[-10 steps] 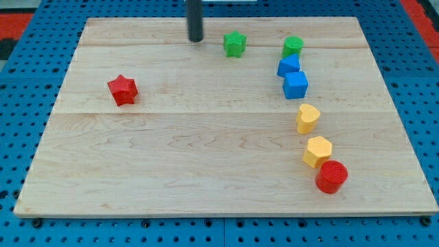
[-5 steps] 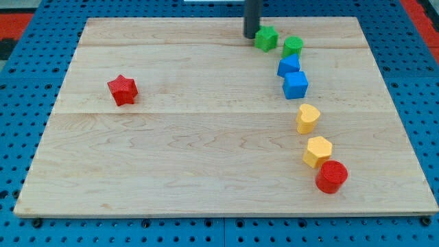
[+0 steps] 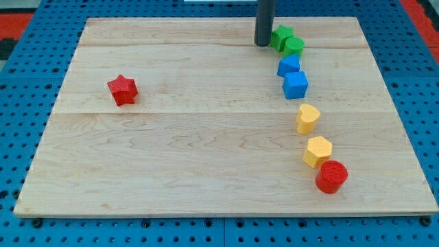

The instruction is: Move the green star to the top side of the green circle

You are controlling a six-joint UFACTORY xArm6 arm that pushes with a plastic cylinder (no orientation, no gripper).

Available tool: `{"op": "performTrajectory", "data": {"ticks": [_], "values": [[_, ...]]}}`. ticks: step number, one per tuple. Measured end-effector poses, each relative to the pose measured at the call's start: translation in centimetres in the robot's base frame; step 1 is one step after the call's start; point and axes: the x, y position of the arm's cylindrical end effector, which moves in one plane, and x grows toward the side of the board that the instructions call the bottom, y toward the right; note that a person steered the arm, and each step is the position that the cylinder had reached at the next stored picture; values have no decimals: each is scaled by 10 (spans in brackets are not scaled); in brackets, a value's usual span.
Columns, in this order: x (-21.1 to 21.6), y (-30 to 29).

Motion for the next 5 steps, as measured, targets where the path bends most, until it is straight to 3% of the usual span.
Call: {"op": "performTrajectory", "data": {"ticks": [4,5], "values": [[-22,5],[-18,-108]]}}
